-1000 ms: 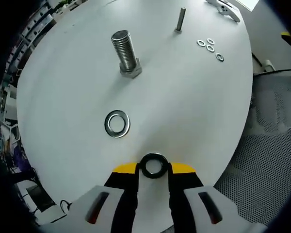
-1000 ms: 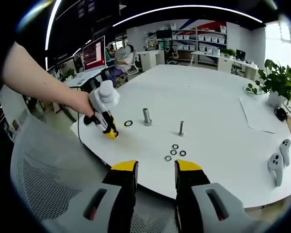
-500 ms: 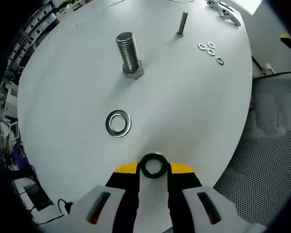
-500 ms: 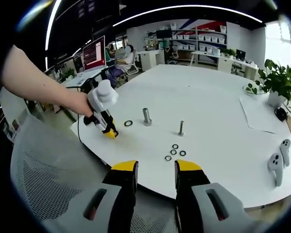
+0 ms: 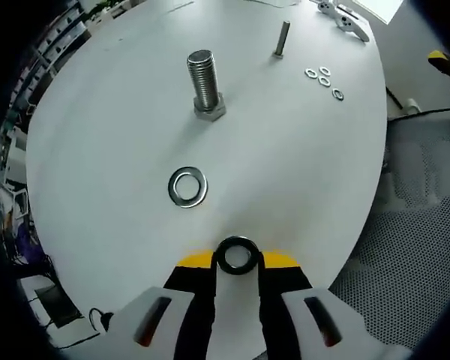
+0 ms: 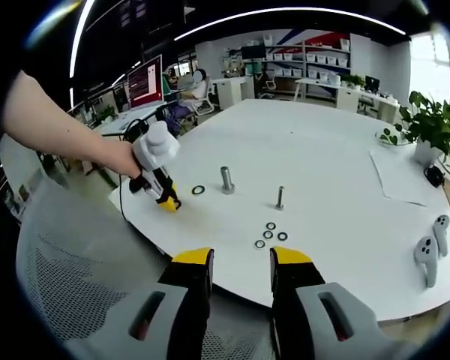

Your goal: Place the washer onto the threaded stud by aligning its center hole with the stud, sliding it down to the base, and recovering from edge contact or off-axis alignment until the washer reaches the visible bottom stop.

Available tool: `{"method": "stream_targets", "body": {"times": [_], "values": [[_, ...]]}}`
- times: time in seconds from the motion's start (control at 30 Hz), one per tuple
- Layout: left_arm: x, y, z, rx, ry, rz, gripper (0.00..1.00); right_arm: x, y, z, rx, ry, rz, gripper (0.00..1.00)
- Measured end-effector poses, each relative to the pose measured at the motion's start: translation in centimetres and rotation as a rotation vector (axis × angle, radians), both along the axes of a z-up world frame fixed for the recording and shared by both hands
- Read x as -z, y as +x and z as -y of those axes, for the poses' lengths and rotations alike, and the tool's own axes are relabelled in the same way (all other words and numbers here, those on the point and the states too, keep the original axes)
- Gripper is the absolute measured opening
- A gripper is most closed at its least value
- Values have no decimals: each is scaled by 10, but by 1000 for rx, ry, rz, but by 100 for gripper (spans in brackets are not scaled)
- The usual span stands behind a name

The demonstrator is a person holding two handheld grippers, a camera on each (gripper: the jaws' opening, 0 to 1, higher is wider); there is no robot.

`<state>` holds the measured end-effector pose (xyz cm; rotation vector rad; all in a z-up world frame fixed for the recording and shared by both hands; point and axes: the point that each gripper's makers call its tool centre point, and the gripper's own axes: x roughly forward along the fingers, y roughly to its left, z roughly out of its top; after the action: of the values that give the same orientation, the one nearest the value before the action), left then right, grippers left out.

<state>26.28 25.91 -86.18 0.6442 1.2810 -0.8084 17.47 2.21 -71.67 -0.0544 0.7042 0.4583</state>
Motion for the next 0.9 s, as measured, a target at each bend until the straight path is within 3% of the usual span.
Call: {"method": "stream_targets", "body": {"times": [0.27,0.9], "values": [[-17,14,17,25,-46,39,19,1,-1,0,1,-2,-5,32],[-70,74,67,88,-128,154,19,0,0,2,14,3,1,32]]}}
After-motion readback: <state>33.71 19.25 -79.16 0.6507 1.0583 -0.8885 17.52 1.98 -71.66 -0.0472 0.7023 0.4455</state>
